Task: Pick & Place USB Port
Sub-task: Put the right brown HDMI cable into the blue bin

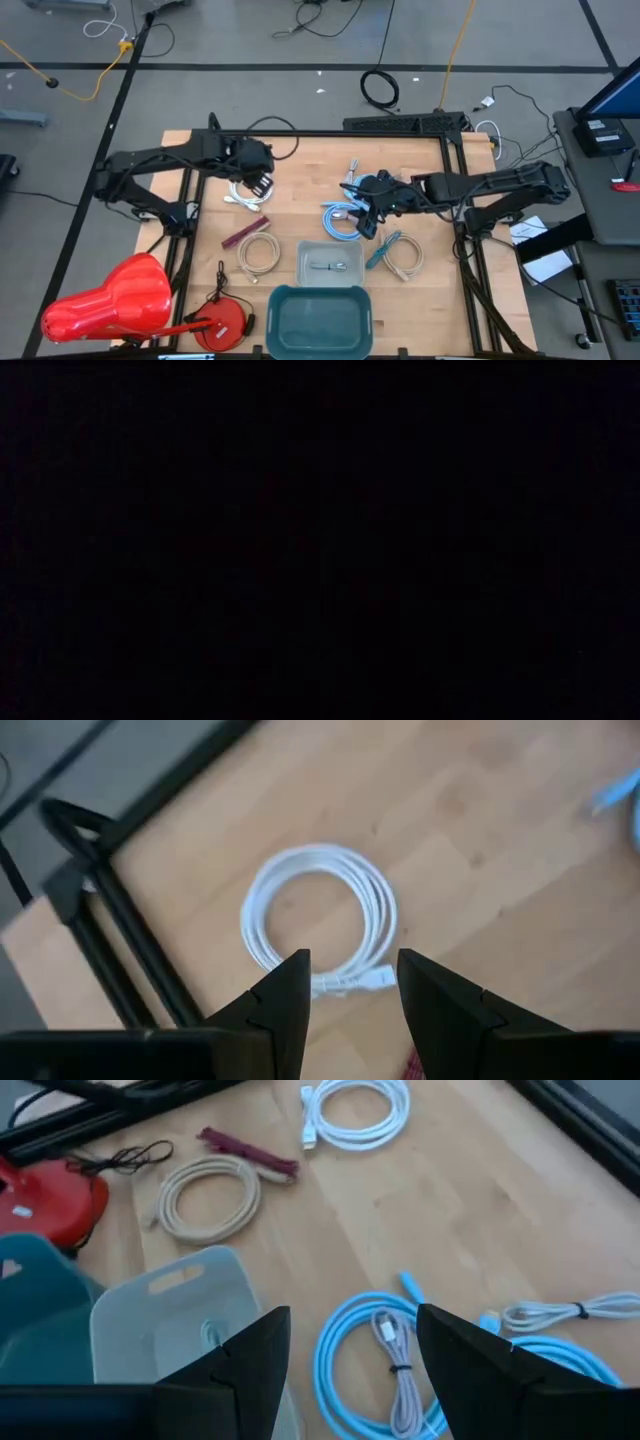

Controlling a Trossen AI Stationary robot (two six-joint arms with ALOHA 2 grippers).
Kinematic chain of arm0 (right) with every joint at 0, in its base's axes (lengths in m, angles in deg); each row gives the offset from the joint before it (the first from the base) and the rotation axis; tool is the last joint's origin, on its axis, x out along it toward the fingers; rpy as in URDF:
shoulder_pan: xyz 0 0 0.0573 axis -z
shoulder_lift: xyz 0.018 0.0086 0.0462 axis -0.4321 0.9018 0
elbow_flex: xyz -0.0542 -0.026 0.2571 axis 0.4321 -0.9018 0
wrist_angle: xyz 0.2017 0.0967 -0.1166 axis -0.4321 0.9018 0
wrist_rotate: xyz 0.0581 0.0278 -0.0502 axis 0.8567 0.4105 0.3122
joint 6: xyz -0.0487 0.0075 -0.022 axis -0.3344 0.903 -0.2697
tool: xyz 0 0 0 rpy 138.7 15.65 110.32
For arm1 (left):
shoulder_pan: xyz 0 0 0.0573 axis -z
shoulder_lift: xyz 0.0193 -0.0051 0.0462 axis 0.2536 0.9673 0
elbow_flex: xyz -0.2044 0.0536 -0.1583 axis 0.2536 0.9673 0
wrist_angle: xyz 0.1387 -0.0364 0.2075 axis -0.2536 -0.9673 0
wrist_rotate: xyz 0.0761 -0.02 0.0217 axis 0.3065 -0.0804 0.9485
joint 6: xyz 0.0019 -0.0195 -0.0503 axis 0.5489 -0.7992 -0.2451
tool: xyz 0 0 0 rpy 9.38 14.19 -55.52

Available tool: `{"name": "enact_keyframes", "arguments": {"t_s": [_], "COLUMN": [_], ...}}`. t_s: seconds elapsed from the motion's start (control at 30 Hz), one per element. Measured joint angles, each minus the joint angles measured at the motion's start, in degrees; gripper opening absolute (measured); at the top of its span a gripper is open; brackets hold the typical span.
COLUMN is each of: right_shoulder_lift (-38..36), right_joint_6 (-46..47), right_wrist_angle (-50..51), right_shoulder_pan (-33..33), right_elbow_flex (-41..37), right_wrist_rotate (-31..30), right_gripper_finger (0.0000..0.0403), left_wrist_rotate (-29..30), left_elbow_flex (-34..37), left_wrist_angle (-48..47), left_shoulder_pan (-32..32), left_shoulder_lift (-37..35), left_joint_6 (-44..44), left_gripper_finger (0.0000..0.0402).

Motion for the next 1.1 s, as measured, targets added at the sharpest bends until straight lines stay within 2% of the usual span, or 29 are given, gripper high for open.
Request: {"name": "enact_keyframes", "arguments": {"t_s": [0.13,0.23,0.3,0.37,0.57,0.7,0.9,1.1], "right_shoulder_lift": [-0.02,-0.02,-0.02,0.21,0.0,-0.85,-2.73,-3.58], "right_joint_6": [2.31,7.87,12.13,15.66,22.33,27.45,32.75,37.9], "right_wrist_angle": [4.56,13.53,19.89,25.53,37.39,36.5,26.94,24.67], "right_shoulder_pan": [-0.54,0.01,0.94,1.99,1.86,-1.32,-8.36,-13.32], "right_elbow_flex": [0.0,0.0,0.0,0.0,-3.99,-10.83,-21.18,-27.74], "right_wrist_rotate": [-3.52,-9.9,-11.16,-8.95,4.27,8.86,9.94,9.25], "right_gripper_finger": [0.021,0.021,0.021,0.021,0.021,0.021,0.021,0.021], "left_wrist_rotate": [-3.09,-6.37,-7.98,-8.63,-8.74,-8.75,-9.89,-10.74], "left_elbow_flex": [5.74,8.69,9.83,10.24,10.24,10.24,10.22,10.22], "left_wrist_angle": [5.63,9.23,10.66,11.23,13.21,13.69,16.35,18.37], "left_shoulder_pan": [-0.58,-0.85,-0.85,-0.64,0.26,0.61,0.6,0.6], "left_shoulder_lift": [-0.07,-0.02,-0.05,-0.05,-0.87,-0.97,-1.35,-1.51], "left_joint_6": [0.02,0.05,0.06,0.12,2.21,2.56,3.86,4.76], "left_gripper_finger": [0.0157,0.0157,0.0157,0.0157,0.0157,0.0156,0.0156,0.0156]}}
